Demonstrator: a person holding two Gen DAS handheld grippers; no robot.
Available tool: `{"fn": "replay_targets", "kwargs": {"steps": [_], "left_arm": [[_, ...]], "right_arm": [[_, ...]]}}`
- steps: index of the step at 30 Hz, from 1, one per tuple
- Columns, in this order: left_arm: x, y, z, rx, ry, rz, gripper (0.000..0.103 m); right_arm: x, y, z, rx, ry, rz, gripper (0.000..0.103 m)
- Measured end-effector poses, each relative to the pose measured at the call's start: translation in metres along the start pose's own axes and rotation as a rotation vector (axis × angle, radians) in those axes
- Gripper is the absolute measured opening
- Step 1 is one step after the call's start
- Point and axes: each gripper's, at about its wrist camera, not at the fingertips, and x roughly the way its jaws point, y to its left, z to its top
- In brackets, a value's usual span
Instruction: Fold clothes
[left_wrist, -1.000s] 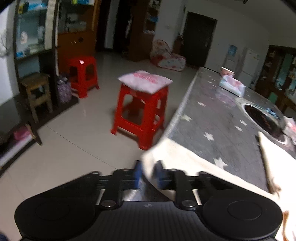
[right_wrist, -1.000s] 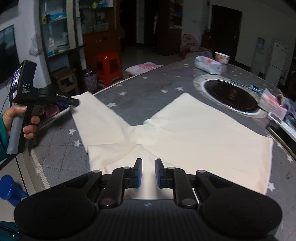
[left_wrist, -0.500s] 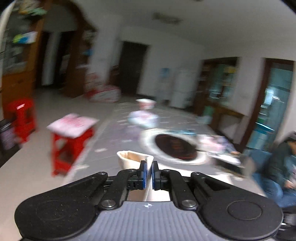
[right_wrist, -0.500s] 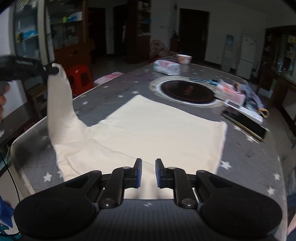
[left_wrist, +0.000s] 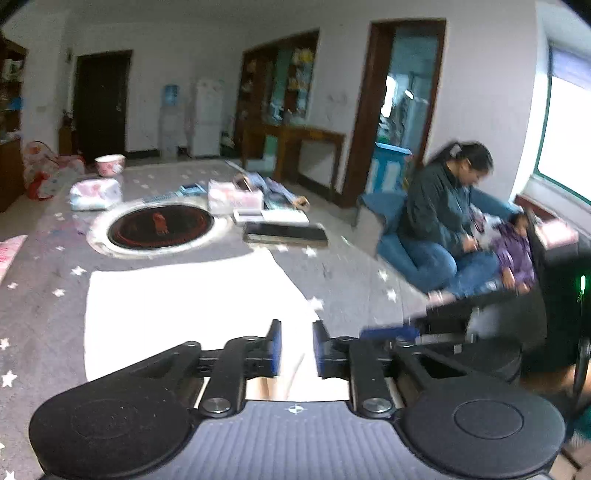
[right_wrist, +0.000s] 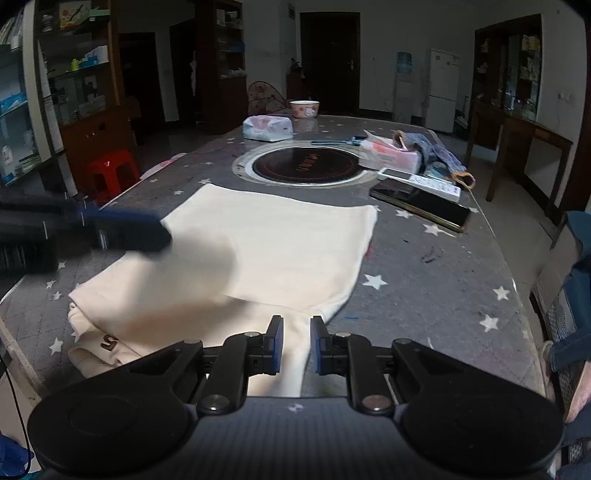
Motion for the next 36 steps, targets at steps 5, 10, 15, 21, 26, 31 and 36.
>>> {"fn": "replay_targets", "kwargs": {"steps": [5, 10, 15, 21, 26, 31, 36], "left_arm": [[-0.026, 0.042, -0.013, -0.018, -0.023, 0.070, 0.042], [-0.055, 0.089, -0.042, -0.028, 0.029, 0.217, 0.049], [-0.060, 0.117, -0.076, -0.062, 0.115, 0.269, 0.050], [-0.055, 0.116, -0.091, -0.057, 0.136, 0.250, 0.050], [-0.047, 0.113, -0.094, -0.026, 0.140, 0.261, 0.049], [-0.039, 0.113, -0.094, 0.005, 0.137, 0.276, 0.047], [-0.043, 0.110, -0.095, 0.035, 0.140, 0.285, 0.040]], "right_arm": [[0.001, 0.002, 0.001, 0.006, 0.013, 0.031, 0.015], [0.016, 0.013, 0.000, -0.003, 0.052, 0.072, 0.029], [0.035, 0.024, -0.007, -0.021, 0.109, 0.069, 0.029], [0.040, 0.027, -0.007, -0.021, 0.117, 0.050, 0.018], [0.032, 0.038, 0.006, -0.087, 0.068, 0.021, 0.006], [0.032, 0.042, 0.016, -0.117, 0.045, -0.018, 0.005], [0.050, 0.034, 0.005, -0.108, 0.105, -0.049, 0.010]]}}
